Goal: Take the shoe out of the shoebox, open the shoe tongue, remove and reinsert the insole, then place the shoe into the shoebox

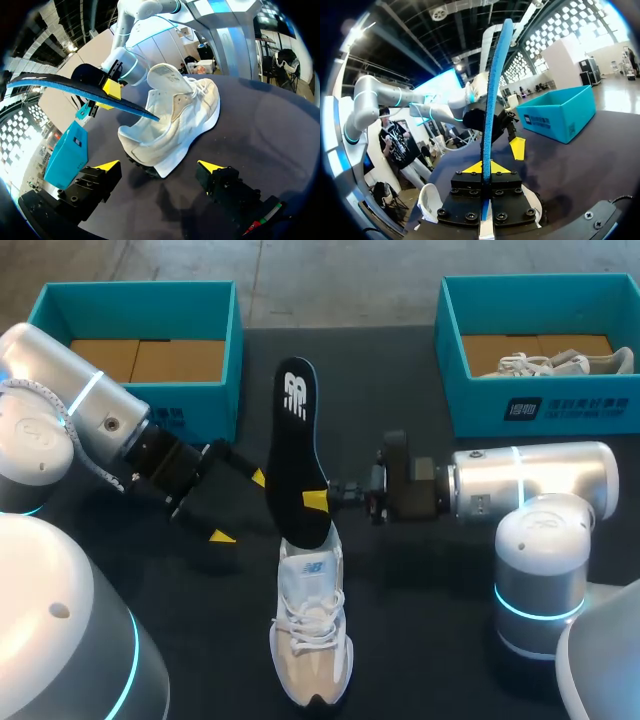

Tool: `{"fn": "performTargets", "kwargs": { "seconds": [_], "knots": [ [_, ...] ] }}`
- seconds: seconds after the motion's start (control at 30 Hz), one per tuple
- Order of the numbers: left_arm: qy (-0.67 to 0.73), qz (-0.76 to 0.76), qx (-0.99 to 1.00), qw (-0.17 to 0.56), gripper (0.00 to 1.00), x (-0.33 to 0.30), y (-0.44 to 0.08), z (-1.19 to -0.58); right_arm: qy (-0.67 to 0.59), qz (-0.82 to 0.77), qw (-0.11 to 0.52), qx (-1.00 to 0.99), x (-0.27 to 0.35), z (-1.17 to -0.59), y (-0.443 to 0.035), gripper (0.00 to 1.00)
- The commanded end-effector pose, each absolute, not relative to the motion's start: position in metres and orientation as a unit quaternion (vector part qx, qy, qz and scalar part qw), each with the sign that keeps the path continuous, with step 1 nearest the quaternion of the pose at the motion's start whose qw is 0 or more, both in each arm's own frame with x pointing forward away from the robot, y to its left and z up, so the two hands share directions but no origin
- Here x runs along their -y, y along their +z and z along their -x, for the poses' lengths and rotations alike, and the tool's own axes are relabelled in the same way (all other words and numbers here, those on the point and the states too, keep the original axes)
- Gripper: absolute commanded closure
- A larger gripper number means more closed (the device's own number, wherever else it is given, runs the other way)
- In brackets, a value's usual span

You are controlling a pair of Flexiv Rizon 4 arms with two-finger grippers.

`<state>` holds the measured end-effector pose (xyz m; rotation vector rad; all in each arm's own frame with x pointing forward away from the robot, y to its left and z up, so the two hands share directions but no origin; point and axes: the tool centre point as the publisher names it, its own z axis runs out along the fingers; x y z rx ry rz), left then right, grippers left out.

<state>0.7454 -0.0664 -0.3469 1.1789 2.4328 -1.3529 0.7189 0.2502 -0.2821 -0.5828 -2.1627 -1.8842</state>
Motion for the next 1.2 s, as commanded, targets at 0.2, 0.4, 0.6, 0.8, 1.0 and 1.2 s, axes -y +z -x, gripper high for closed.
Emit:
{"fn": "performTargets", "kwargs": {
  "seconds": [0.2, 0.4, 0.6, 0.8, 1.0, 1.2],
  "knots": [
    [-0.439, -0.39, -0.807, 0.064, 0.0, 0.067, -0.346, -0.744, -0.636, 0.198, 0.109, 0.738, -0.252, -0.722, -0.284, 1.0],
    [-0.418, -0.374, -0.824, 0.081, 0.0, 0.065, -0.347, -0.741, -0.636, 0.199, 0.107, 0.738, -0.251, -0.722, -0.288, 1.0],
    [-0.418, -0.37, -0.825, 0.086, 0.0, 0.065, -0.347, -0.737, -0.637, 0.201, 0.105, 0.737, -0.249, -0.721, -0.291, 1.0],
    [-0.416, -0.37, -0.827, 0.081, 0.0, 0.067, -0.35, -0.731, -0.638, 0.201, 0.099, 0.737, -0.247, -0.722, -0.291, 1.0],
    [-0.409, -0.367, -0.832, 0.079, 0.0, 0.069, -0.351, -0.731, -0.637, 0.2, 0.099, 0.738, -0.244, -0.723, -0.292, 1.0],
    [-0.401, -0.363, -0.837, 0.082, 0.0, 0.071, -0.351, -0.73, -0.635, 0.202, 0.1, 0.739, -0.243, -0.722, -0.296, 1.0]
  ]
}}
